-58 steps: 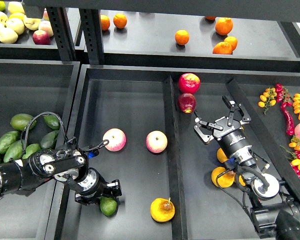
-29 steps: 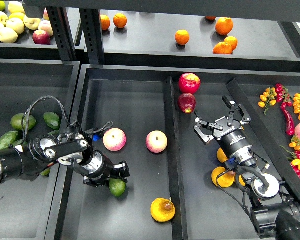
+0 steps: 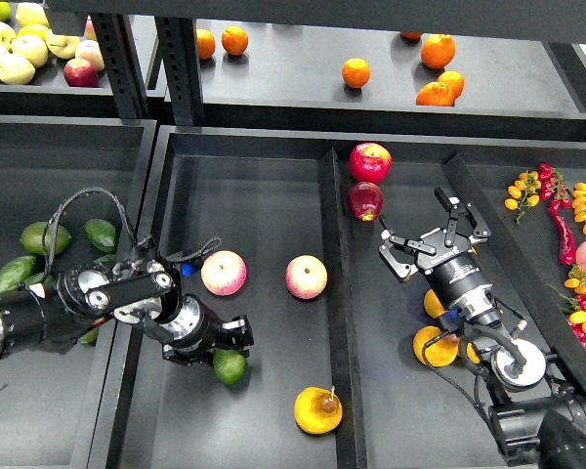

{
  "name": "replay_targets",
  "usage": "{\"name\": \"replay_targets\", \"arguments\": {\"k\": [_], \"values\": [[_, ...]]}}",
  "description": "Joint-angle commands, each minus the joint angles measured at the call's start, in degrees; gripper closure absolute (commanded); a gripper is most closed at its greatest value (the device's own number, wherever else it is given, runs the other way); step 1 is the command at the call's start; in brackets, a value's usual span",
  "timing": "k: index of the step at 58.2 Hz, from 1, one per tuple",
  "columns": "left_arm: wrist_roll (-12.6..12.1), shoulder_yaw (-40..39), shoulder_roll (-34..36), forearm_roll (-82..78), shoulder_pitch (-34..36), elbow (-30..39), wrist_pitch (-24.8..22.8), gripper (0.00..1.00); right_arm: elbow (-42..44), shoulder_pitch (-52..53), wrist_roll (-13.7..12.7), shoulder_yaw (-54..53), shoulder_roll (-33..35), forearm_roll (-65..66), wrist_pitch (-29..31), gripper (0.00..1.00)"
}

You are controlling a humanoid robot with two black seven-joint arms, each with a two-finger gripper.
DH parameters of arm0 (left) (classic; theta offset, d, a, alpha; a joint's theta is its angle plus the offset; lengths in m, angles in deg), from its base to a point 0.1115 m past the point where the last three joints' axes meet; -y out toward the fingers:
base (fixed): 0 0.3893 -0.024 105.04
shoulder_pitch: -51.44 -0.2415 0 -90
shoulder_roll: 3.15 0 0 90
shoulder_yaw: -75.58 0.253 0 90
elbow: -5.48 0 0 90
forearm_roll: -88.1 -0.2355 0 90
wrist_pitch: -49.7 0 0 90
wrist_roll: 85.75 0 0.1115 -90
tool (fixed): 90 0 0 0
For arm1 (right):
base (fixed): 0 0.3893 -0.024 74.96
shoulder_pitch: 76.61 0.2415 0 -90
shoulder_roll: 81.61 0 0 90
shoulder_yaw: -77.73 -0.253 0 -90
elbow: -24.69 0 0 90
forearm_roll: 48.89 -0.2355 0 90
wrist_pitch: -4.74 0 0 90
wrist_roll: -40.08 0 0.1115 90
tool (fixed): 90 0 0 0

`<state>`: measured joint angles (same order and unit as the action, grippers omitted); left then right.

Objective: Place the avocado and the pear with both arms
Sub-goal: 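Lift the avocado with the left gripper toward the avocado bin, then lower the avocado among the other avocados and open the left gripper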

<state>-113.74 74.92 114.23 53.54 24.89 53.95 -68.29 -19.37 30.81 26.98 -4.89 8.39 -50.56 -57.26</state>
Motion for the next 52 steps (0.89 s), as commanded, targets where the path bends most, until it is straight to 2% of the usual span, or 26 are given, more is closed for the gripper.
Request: {"name": "replay_targets", "arguments": {"k": [1,13,31,52], "values": [[-0.01,-0.74,2.59,-0.08,-2.62,-0.05,-0.01,0.48,-0.06,0.08,0.00,0.01,0.00,0.00,0.00,0.01],[-0.01,-3.29,4.70,-0.95,-8.33,-1.10,-0.01,0.47,-0.24,0.16,0.00,0.01,0.00,0.00,0.00,0.01],[-0.01,-5.05,5.05,-1.66,-12.03,-4.18,-0.01,0.45,-0.24,0.08,-0.08,0.01,0.00,0.00,0.00,0.01],[-0.01,-5.49,4.79,-2.10,-12.99,-4.71,-0.01,0.32,-0.32,0.16,0.00,0.01,0.00,0.00,0.00,0.01]]}}
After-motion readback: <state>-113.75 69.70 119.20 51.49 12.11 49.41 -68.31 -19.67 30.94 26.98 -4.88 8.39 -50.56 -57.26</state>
